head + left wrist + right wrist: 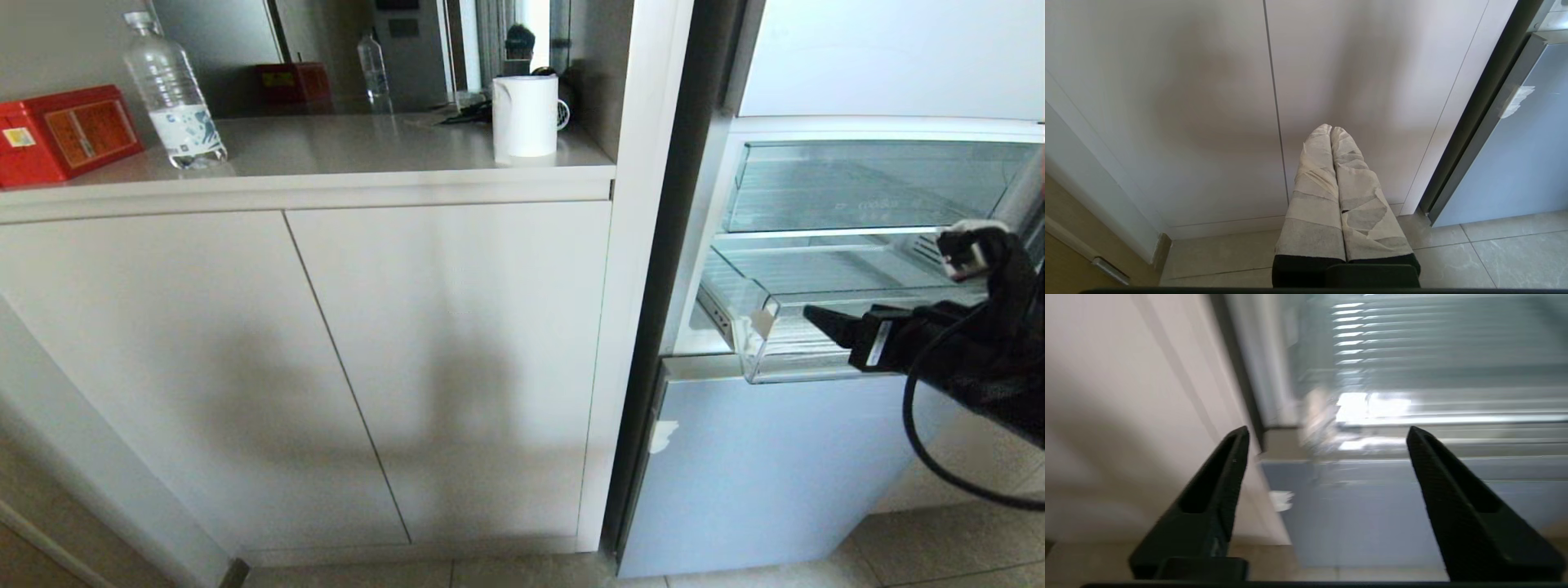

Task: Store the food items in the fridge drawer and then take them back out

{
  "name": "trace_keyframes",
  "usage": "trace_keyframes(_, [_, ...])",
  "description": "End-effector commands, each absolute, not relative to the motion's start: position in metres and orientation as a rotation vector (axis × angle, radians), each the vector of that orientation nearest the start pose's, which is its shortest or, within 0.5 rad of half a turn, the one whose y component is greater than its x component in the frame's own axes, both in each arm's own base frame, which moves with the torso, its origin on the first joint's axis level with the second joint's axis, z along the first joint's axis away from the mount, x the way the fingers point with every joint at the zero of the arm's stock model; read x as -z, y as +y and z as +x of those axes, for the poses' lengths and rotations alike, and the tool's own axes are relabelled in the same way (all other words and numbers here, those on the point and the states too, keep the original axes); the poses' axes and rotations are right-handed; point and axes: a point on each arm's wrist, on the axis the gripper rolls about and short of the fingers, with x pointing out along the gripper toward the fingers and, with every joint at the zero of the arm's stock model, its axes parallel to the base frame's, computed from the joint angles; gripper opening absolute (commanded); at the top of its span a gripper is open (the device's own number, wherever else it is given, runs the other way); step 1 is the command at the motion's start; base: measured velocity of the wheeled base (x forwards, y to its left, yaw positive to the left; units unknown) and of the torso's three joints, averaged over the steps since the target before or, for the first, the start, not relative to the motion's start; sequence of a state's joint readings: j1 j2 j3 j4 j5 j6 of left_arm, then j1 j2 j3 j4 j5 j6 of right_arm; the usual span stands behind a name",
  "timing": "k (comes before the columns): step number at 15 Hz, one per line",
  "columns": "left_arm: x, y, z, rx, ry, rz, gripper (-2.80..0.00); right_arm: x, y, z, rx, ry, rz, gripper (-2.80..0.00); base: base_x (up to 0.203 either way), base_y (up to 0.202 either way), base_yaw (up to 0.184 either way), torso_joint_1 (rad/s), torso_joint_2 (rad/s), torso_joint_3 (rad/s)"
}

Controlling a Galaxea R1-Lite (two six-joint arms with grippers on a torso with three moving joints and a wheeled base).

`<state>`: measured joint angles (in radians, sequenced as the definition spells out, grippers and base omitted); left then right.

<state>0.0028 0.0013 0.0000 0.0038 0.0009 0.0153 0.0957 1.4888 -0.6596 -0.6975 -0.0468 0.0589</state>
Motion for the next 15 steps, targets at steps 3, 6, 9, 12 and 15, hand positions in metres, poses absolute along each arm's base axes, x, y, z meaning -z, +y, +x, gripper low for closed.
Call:
trace_keyframes(3, [-0.075, 0.0, -0.023, -0.005, 0.006, 0.015, -2.8, -0.243, -0.008, 0.298, 0.038, 0.273, 0.058, 0.0, 0.0, 0.0, 0.0, 0.0, 0.0, 0.0])
trace_keyframes(6, [-0.075, 0.0, -0.023, -0.005, 0.005, 0.015, -2.8, -0.221, -0.022, 0.351, 0.058, 0.355, 0.059, 0.0, 0.0, 0.0, 0.0, 0.0, 0.0, 0.0])
trace_keyframes(9, [-0.075, 0.0, -0.023, -0.004, 0.007, 0.015, -2.8, -0.215, -0.028, 0.386, 0.062, 0.403, 0.047, 0.0, 0.0, 0.0, 0.0, 0.0, 0.0, 0.0])
trace_keyframes(12, [-0.075, 0.0, -0.023, -0.005, 0.008, 0.015, -2.8, -0.215, -0.033, 0.407, 0.067, 0.449, 0.047, 0.0, 0.0, 0.0, 0.0, 0.0, 0.0, 0.0])
trace_keyframes(15, [-0.075, 0.0, -0.023, -0.005, 0.006, 0.015, -2.8, -0.216, -0.035, 0.411, 0.071, 0.561, 0.052, 0.0, 0.0, 0.0, 0.0, 0.0, 0.0, 0.0])
